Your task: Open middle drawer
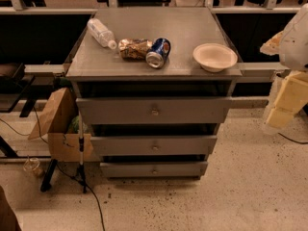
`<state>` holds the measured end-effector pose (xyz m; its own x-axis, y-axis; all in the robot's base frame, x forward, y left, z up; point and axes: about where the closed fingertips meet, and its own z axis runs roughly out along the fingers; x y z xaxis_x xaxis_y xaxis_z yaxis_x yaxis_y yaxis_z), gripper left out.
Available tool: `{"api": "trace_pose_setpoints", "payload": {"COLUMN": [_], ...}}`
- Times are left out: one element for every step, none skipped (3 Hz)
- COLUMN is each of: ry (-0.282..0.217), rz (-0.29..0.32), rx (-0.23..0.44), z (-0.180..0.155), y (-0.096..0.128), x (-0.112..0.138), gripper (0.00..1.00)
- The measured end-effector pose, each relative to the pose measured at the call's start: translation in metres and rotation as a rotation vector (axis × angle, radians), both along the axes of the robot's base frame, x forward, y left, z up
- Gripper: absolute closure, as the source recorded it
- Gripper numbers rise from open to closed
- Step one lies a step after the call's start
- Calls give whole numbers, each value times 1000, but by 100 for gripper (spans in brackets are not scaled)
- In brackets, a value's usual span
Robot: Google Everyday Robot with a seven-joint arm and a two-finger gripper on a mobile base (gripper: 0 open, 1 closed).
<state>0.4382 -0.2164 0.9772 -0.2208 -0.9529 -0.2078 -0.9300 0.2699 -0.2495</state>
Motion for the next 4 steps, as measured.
{"api": "trace_pose_setpoints", "payload": {"ry": [0, 4, 38, 45], "rz": [0, 4, 21, 27], "rx": [0, 45, 131, 181], "z": [0, -26, -89, -179], "y": [0, 11, 47, 96], "x": [0, 3, 7, 16], "gripper": [0, 0, 0, 0]}}
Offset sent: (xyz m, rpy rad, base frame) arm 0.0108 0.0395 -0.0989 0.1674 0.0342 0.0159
